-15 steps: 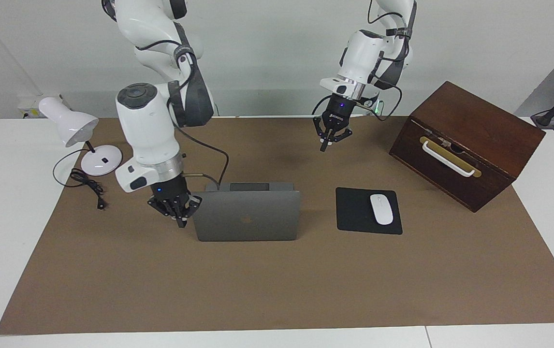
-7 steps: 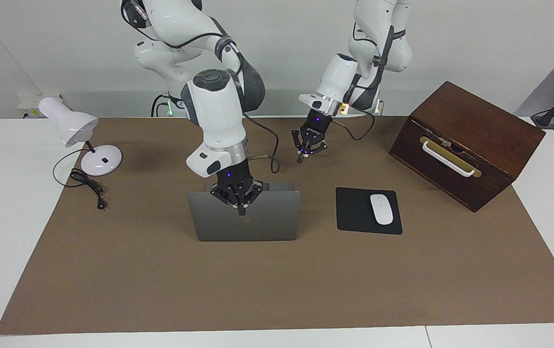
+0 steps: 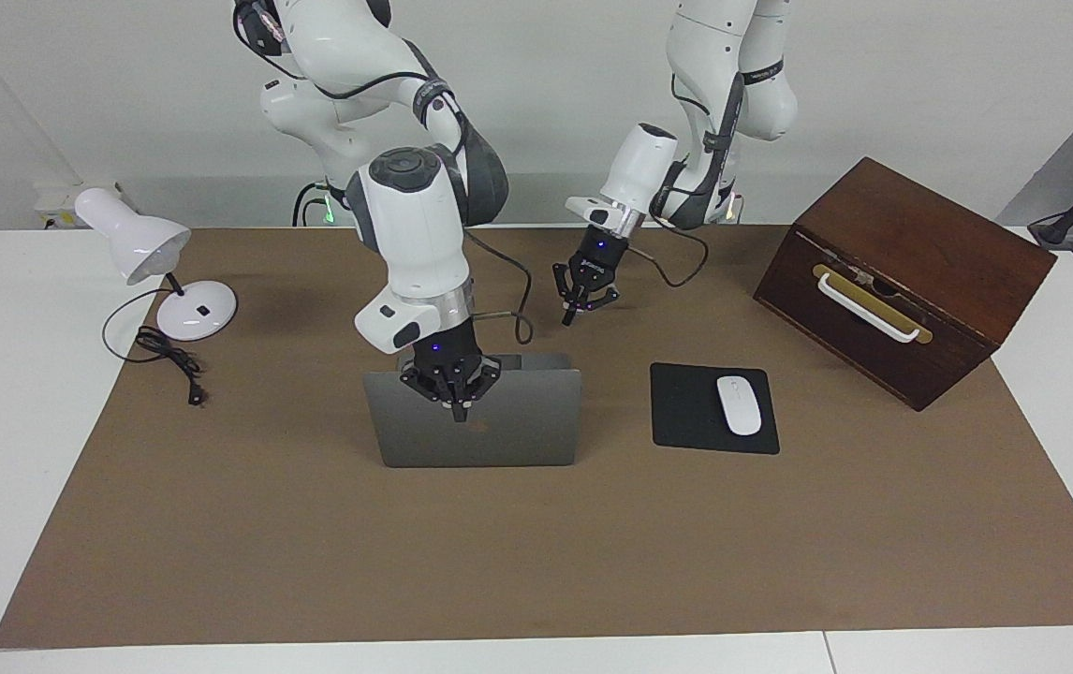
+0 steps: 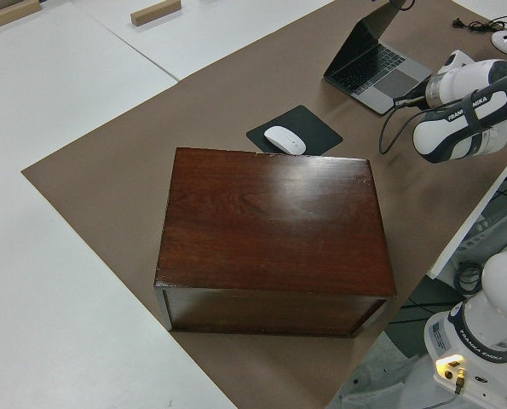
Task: Close laptop with both arms
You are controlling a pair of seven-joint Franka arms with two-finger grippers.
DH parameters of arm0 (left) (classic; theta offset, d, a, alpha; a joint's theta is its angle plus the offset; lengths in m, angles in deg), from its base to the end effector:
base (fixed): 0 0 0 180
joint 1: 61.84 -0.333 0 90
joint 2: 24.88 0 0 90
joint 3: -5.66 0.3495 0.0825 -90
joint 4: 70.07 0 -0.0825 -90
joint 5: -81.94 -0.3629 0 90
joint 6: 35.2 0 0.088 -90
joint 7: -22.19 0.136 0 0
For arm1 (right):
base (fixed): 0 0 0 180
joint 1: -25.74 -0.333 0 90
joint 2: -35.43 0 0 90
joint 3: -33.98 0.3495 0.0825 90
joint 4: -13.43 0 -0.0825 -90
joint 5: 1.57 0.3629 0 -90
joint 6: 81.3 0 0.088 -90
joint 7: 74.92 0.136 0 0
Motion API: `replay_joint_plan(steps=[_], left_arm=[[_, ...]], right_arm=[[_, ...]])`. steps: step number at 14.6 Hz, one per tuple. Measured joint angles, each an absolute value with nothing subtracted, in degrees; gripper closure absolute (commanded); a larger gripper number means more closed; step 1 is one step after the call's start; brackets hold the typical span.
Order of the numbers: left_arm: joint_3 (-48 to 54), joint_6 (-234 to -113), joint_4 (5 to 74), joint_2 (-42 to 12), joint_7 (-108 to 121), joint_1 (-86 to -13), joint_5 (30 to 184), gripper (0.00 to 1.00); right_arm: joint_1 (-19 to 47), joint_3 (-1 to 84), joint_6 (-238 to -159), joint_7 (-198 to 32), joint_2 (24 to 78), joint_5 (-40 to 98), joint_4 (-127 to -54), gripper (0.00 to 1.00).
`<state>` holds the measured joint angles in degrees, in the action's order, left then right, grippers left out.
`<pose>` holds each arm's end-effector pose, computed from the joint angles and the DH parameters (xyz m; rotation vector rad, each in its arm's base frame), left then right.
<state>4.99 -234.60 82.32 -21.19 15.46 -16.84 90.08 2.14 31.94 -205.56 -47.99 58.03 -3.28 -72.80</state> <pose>0.3509 -0.3332 0.3391 2.5572 -0.6893 0.9370 0.6517 0.2597 0.4774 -3.0391 0.1151 -0.4011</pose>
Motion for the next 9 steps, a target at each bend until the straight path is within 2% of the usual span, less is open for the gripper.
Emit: replay_joint_plan(steps=[9], left_arm=[[5.17, -234.68, 76.56, -14.58, 15.34, -16.84, 91.27, 1.00]], right_arm=[[2.67, 31.87, -202.20, -48.01, 58.01, -3.28, -72.82, 1.00]])
